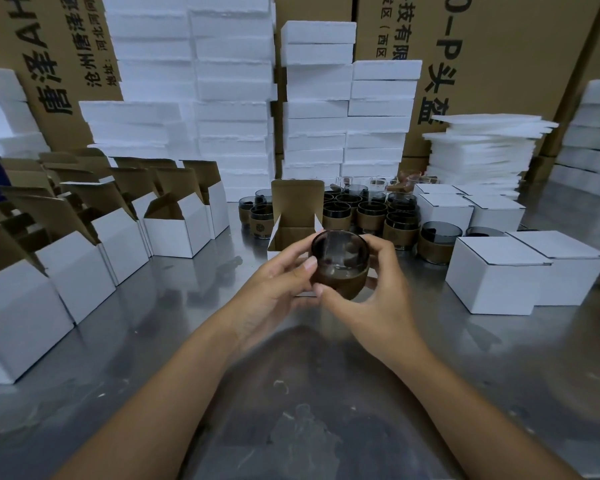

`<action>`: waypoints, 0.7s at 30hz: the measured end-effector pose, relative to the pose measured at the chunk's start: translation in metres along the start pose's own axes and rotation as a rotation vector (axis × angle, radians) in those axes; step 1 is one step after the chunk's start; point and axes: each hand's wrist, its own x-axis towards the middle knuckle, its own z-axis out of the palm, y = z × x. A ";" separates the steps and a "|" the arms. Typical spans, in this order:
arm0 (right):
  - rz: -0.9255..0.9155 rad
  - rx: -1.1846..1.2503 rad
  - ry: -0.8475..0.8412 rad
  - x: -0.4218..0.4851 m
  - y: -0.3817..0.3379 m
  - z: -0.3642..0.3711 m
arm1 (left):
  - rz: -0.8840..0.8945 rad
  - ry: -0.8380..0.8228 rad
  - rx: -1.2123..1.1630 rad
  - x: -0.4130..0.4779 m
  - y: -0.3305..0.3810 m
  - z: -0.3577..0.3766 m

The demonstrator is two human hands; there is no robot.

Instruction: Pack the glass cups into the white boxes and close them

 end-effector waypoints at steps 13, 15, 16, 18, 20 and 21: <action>0.382 0.288 -0.074 0.008 -0.010 -0.002 | -0.068 0.079 0.107 0.001 -0.005 0.000; 0.456 0.311 -0.112 0.008 -0.008 -0.002 | -0.087 0.093 0.120 0.002 -0.005 -0.001; 0.498 0.327 -0.139 0.009 -0.009 -0.002 | -0.097 0.107 0.134 0.002 -0.006 -0.001; 0.581 0.370 -0.200 0.010 -0.009 -0.002 | -0.123 0.133 0.166 0.003 -0.007 -0.002; 0.627 0.418 -0.236 0.011 -0.010 -0.003 | -0.149 0.137 0.187 0.002 -0.007 -0.002; 0.637 0.428 -0.243 0.011 -0.010 -0.003 | -0.159 0.137 0.190 0.003 -0.007 -0.002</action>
